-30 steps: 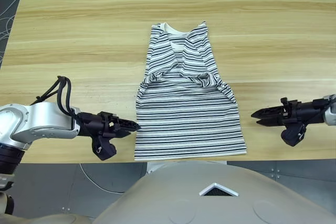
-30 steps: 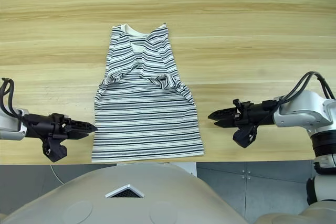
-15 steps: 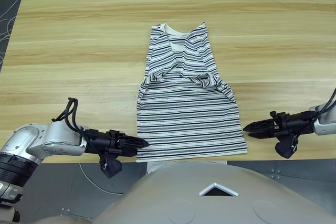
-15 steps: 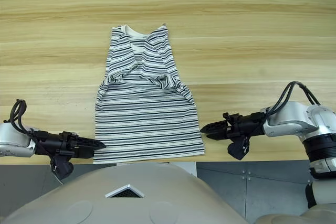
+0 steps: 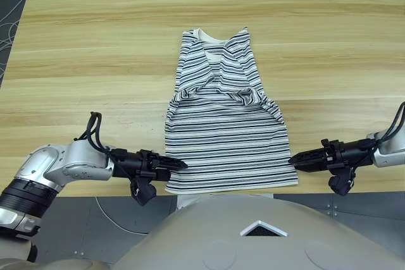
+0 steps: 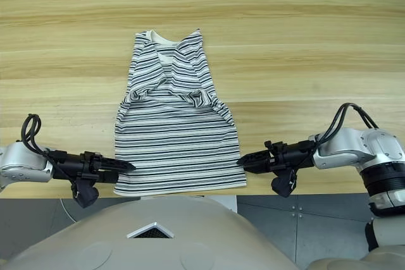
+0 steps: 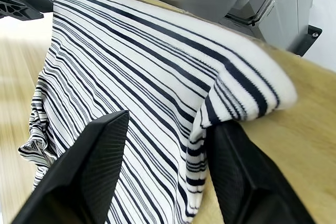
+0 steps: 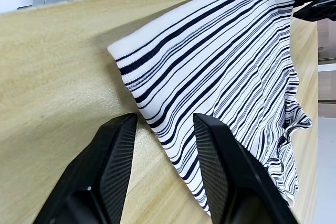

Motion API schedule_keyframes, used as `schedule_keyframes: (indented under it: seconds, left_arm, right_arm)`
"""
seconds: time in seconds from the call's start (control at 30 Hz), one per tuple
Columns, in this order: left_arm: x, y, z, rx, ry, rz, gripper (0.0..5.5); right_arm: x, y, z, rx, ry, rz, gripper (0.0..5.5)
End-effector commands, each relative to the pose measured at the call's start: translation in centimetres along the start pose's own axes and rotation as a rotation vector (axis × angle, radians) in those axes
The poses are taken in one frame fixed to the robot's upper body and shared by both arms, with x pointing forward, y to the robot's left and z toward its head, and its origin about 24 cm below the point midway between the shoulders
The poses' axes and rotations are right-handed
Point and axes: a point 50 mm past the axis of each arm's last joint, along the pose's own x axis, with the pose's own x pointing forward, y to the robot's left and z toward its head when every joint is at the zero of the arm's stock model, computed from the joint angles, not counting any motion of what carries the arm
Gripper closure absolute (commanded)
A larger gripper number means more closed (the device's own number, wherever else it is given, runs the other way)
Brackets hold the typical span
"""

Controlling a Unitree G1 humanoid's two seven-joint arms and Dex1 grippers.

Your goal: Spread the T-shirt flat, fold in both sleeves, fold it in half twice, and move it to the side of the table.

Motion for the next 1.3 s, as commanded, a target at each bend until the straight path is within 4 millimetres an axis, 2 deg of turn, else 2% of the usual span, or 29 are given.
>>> schedule_keyframes:
  seconds: [0.03, 0.33, 0.4, 0.63, 0.77, 0.97, 1.07, 1.1, 1.13, 1.2, 1.23, 1.3]
  left_arm:
    - [0.4, -0.5, 0.0, -0.013, -0.002, -0.031, 2.95]
    - [0.7, -0.1, -0.2, 0.016, 0.020, -0.014, 2.95]
    - [0.7, -0.1, -0.4, 0.020, 0.034, -0.022, 3.23]
    - [0.7, 0.3, -0.5, 0.027, 0.037, -0.007, 4.61]
    - [0.4, 0.5, -0.5, 0.026, 0.039, -0.010, 5.31]
    - [0.4, 0.6, -0.6, 0.007, 0.046, -0.025, 5.37]
    - [0.5, 1.7, -1.5, -0.016, 0.084, 0.044, 5.37]
    - [0.5, 2.5, -2.8, -0.048, 0.129, 0.056, 5.37]
    - [0.4, 3.6, -4.6, -0.118, 0.193, 0.070, 5.37]
    - [0.0, 5.6, -7.1, -0.416, 0.247, 0.058, 5.37]
    - [-0.3, 6.4, -7.2, -0.515, 0.202, 0.024, 5.37]
    - [-1.2, 7.7, -6.6, -0.562, 0.089, -0.046, 5.37]
  right_arm:
    - [2.2, 2.4, 0.3, 0.058, -0.034, 0.119, 3.53]
    - [3.5, 3.2, 0.3, 0.028, -0.017, 0.161, 3.53]
    - [3.3, 3.7, 0.1, 0.040, -0.005, 0.199, 3.81]
    - [3.4, 4.5, 0.0, 0.031, 0.000, 0.221, 5.39]
    - [3.4, 4.4, -0.1, 0.020, 0.004, 0.211, 5.40]
    - [3.3, 3.9, -0.4, 0.021, 0.013, 0.182, 5.40]
    - [3.1, 2.6, -1.2, 0.067, 0.039, 0.109, 5.40]
    - [3.3, 1.4, -1.9, 0.109, 0.063, 0.078, 5.40]
    - [3.5, -0.3, -2.8, 0.178, 0.095, 0.062, 5.40]
    - [3.3, -4.1, -4.2, 0.387, 0.087, 0.044, 5.40]
    - [3.0, -6.0, -4.5, 0.493, 0.036, 0.029, 5.40]
    - [2.0, -9.0, -4.3, 0.636, -0.099, 0.016, 5.40]
